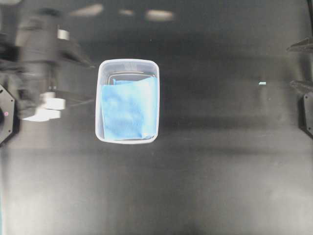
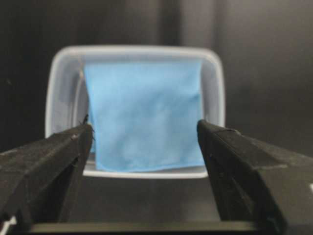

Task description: Place the blue towel into the container with the left arm.

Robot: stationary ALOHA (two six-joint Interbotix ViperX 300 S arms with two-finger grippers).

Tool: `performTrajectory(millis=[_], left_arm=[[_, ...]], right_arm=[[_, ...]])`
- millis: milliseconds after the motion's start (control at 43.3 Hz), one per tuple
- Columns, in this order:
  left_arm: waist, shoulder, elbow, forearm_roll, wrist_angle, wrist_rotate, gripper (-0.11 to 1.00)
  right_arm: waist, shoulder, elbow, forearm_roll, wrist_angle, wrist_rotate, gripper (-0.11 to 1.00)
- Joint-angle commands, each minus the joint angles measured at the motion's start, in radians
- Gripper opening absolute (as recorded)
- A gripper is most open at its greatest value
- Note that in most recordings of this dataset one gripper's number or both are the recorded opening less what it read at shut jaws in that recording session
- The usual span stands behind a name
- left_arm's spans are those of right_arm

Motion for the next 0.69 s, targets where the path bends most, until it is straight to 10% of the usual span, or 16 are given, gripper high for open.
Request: performTrajectory(millis=[0,254,670], left_arm=[[-0.002,-0.114,0.061,0.002,-0.041,-0.008,0.83],[-0.020,-0.345,0.285,0.002,-0.356,-0.025,0.83],[-0.021,-0.417,0.365,0.002,-0.388,-0.061,0.82]], right_arm=[[0.002,0.006,-0.008,0.003,-0.011,0.000,0.76],[0.000,0.006,-0.005,0.003,-0.012,0.000,0.76],[0.000,0.008,0.018,0.003,-0.011,0.000,0.76]])
